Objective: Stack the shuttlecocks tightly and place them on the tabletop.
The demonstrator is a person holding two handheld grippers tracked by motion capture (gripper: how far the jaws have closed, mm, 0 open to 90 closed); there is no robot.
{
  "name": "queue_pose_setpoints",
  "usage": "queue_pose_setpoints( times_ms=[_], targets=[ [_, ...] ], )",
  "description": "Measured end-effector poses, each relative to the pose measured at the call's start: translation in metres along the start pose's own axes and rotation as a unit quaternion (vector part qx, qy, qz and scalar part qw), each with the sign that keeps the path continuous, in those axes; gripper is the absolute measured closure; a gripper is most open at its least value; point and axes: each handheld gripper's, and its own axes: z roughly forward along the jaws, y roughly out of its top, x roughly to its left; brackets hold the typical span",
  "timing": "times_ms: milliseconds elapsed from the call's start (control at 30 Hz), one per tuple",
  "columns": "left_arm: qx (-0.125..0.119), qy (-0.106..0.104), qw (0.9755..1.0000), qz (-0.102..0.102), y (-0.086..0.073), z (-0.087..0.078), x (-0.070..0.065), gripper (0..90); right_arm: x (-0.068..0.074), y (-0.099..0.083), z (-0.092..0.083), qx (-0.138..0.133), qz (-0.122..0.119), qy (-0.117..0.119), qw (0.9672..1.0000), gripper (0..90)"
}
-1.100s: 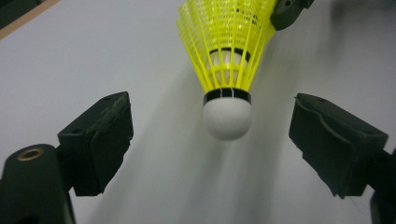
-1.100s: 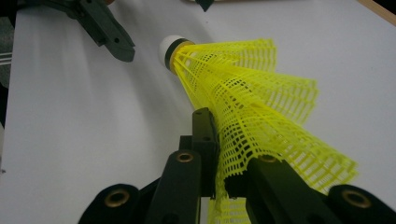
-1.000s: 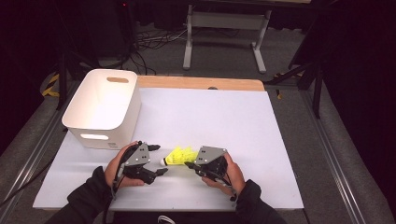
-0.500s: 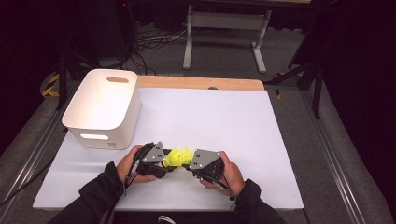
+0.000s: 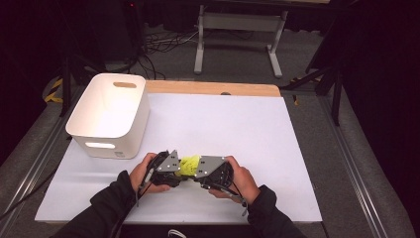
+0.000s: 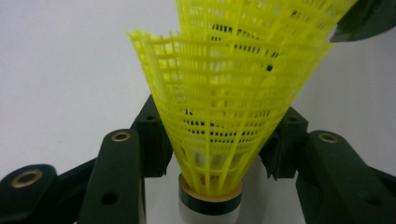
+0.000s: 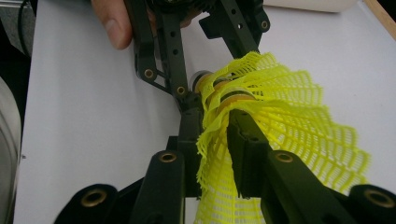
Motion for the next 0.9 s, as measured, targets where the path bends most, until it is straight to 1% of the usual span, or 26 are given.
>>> queue_pose_setpoints(
  times_ms=[33,67,100,167,200,233,267,300,333,367,400,433,500,533,567,600,633,667,700,767,800,833,900],
  targets=[
    [0.0,0.0,1.0,0.0,0.0,0.0,0.0,51.3,0.0,0.0,0.0,0.0,0.0,0.0,1.0,75.5],
    [-0.005,-0.003,1.0,-0.003,-0.001,0.0,0.001,51.3,-0.001,0.004,0.0,-0.003,0.003,0.007,1.0,74.0],
    [-0.008,0.003,0.9999,-0.006,-0.001,-0.001,0.002,51.5,-0.002,0.005,0.0,-0.002,0.001,0.009,1.0,73.5],
    [-0.014,0.005,0.9999,-0.004,-0.002,-0.003,0.003,52.1,-0.002,0.008,0.001,-0.003,0.0,0.008,1.0,71.1],
    [-0.018,0.004,0.9998,-0.003,-0.002,-0.003,0.003,52.2,-0.003,0.01,0.001,-0.005,0.002,0.012,0.9999,69.9],
    [-0.017,0.01,0.9998,0.0,-0.001,-0.004,0.002,52.5,-0.003,0.011,0.001,-0.008,0.003,0.015,0.9999,69.5],
    [-0.02,0.012,0.9997,0.0,-0.002,-0.005,0.002,52.8,-0.003,0.013,0.001,-0.007,0.002,0.016,0.9998,69.4],
    [-0.025,0.012,0.9996,-0.004,-0.002,-0.005,0.003,52.9,-0.003,0.015,0.001,-0.008,0.001,0.013,0.9999,69.3],
    [-0.026,0.012,0.9996,-0.003,-0.002,-0.006,0.003,53.1,-0.003,0.016,0.0,-0.01,0.002,0.012,0.9999,68.4],
    [-0.03,0.017,0.9994,-0.003,-0.002,-0.007,0.003,53.5,-0.004,0.017,0.0,-0.014,0.003,0.013,0.9998,67.2],
    [-0.03,0.017,0.9994,-0.003,-0.002,-0.007,0.003,53.7,-0.004,0.017,0.0,-0.017,0.008,0.013,0.9997,66.4],
    [-0.034,0.015,0.9993,-0.005,-0.003,-0.007,0.003,53.7,-0.004,0.017,0.0,-0.017,0.008,0.013,0.9997,66.4],
    [-0.04,0.017,0.9991,-0.003,-0.003,-0.007,0.002,54.1,-0.004,0.016,-0.002,-0.025,0.013,0.017,0.9995,63.2],
    [-0.042,0.017,0.999,-0.003,-0.003,-0.007,0.001,54.3,-0.004,0.016,-0.003,-0.029,0.02,0.018,0.9992,62.1],
    [-0.042,0.017,0.999,-0.003,-0.003,-0.007,0.001,54.5,-0.004,0.016,-0.003,-0.029,0.02,0.018,0.9992,62.1],
    [-0.043,0.016,0.9989,-0.004,-0.003,-0.007,0.0,54.5,-0.004,0.016,-0.003,-0.03,0.02,0.017,0.9992,61.4],
    [-0.046,0.024,0.9987,-0.001,-0.003,-0.007,-0.001,54.7,-0.004,0.016,-0.004,-0.032,0.021,0.015,0.9992,60.9],
    [-0.046,0.022,0.9987,-0.001,-0.003,-0.007,-0.001,55.0,-0.003,0.016,-0.004,-0.034,0.025,0.013,0.999,59.0],
    [-0.048,0.021,0.9986,-0.001,-0.003,-0.007,-0.001,55.4,-0.003,0.016,-0.004,-0.033,0.023,0.012,0.9991,57.1],
    [-0.054,0.022,0.9983,-0.002,-0.004,-0.007,-0.003,55.4,-0.002,0.016,-0.006,-0.028,0.017,0.003,0.9995,53.1],
    [-0.055,0.022,0.9982,-0.003,-0.003,-0.007,-0.003,55.5,-0.002,0.016,-0.006,-0.028,0.02,-0.001,0.9994,52.5],
    [-0.057,0.024,0.9981,-0.001,-0.003,-0.007,-0.004,55.5,-0.002,0.016,-0.008,-0.032,0.023,-0.002,0.9992,51.4],
    [-0.062,0.025,0.9978,-0.002,-0.003,-0.007,-0.004,55.7,-0.001,0.016,-0.009,-0.032,0.023,0.0,0.9992,49.1]
  ],
)
